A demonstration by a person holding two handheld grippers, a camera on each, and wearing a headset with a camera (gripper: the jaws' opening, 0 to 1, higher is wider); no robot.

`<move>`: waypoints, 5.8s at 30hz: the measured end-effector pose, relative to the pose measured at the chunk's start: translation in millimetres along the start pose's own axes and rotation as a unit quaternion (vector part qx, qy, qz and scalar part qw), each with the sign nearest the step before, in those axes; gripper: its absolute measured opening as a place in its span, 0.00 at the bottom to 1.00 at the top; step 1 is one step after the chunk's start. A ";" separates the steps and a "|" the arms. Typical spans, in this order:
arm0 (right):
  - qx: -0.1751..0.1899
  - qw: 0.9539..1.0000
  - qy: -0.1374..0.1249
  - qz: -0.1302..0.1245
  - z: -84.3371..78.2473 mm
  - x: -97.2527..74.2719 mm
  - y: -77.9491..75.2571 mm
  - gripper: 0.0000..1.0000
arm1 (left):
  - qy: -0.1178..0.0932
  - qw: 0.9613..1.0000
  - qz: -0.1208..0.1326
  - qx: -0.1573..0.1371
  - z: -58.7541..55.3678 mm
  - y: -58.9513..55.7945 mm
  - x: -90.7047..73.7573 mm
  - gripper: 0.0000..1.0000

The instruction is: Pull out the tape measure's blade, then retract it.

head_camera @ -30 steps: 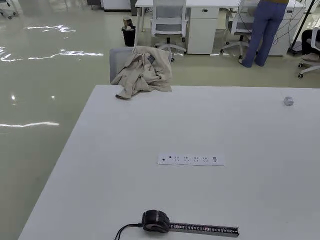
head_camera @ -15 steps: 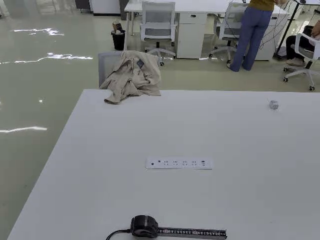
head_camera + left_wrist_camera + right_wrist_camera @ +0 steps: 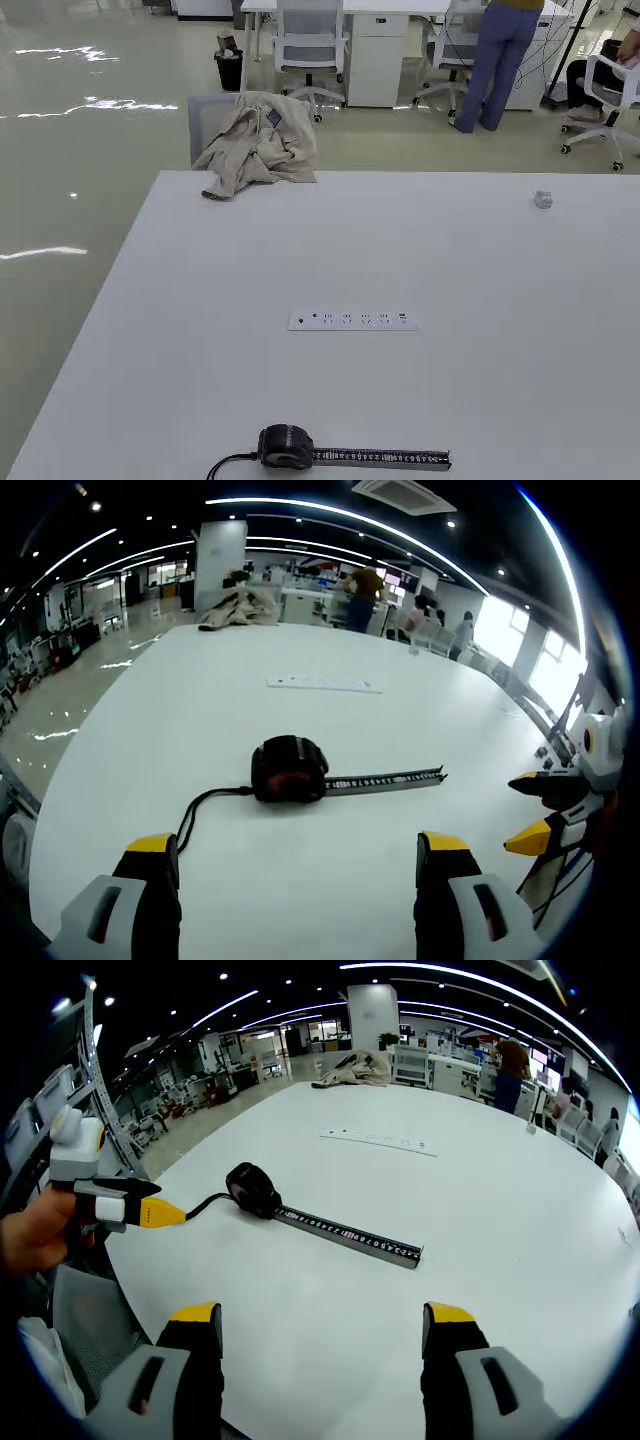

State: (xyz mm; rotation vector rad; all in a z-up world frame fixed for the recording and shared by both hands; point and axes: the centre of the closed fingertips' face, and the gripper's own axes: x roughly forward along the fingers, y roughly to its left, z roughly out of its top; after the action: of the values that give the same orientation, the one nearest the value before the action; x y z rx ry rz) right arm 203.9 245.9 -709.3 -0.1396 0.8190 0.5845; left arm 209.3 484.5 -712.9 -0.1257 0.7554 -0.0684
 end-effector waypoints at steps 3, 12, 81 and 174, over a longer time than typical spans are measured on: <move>-0.002 1.000 0.004 -0.001 -0.9 3.6 -3.7 0.84 | 0.000 1.000 0.001 -0.001 1.7 -0.9 5.7 0.96; -0.005 1.000 0.011 -0.003 0.9 9.7 -12.7 0.84 | 0.003 1.000 0.009 -0.003 4.8 0.2 19.7 0.94; -0.098 0.992 0.071 0.029 -4.9 79.9 -60.3 0.75 | 0.021 0.999 0.039 -0.017 13.9 2.8 95.2 0.82; -0.425 0.857 0.207 0.206 -9.1 139.4 -109.3 0.22 | 0.030 0.998 0.037 -0.052 20.6 10.2 141.4 0.63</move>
State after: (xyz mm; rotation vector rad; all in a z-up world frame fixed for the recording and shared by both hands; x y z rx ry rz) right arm 331.9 212.5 -827.5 -0.9476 0.9626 1.3367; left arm 326.3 481.2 -795.5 -0.1948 0.8223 0.0384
